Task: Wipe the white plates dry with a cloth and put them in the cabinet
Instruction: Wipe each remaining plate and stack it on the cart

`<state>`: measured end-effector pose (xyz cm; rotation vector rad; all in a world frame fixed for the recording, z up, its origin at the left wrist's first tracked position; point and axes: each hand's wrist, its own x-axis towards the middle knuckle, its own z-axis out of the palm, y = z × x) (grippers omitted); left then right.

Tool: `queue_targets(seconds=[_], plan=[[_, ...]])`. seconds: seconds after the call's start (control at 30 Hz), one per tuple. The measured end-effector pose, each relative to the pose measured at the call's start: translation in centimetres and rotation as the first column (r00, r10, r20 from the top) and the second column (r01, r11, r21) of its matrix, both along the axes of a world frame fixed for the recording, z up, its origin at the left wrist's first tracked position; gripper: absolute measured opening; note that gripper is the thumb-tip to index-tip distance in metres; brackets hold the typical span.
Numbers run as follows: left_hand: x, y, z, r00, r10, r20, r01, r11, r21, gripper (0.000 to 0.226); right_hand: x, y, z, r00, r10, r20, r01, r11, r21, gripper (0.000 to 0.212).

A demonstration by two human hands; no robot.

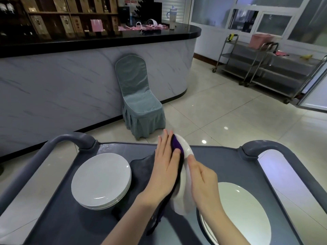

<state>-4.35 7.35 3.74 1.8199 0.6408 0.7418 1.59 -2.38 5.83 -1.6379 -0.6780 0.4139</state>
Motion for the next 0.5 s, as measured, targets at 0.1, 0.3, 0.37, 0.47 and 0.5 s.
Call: queue_targets(seconds=[0.1, 0.3, 0.37, 0.47, 0.5], plan=[[-0.2, -2.0, -0.7, 0.997, -0.052, -0.06, 0.067, 0.959, 0.276, 0.059, 1.3, 0.8, 0.3, 0.99, -0.031, -0.141, 0.034, 0.999, 0.021, 0.052], [0.1, 0.5, 0.0, 0.999, -0.047, -0.014, 0.048, 0.995, 0.086, 0.048, -0.2, -0.2, -0.5, 1.0, 0.0, -0.022, 0.0, 1.0, 0.013, 0.055], [0.1, 1.4, 0.1, 0.999, -0.023, -0.027, 0.023, 1.0, 0.003, 0.047, -0.6, -0.6, -0.8, 1.0, 0.025, 0.016, -0.025, 1.0, -0.018, 0.056], [-0.4, 0.1, -0.3, 0.998, -0.052, -0.047, 0.057, 0.992, 0.112, 0.053, 0.5, -0.2, -0.4, 1.0, 0.007, -0.027, -0.008, 1.0, -0.006, 0.056], [-0.5, -0.7, -0.6, 0.995, -0.074, -0.067, 0.085, 0.98, 0.182, 0.055, 0.9, 0.1, -0.3, 0.999, 0.002, -0.048, -0.002, 1.0, -0.001, 0.055]])
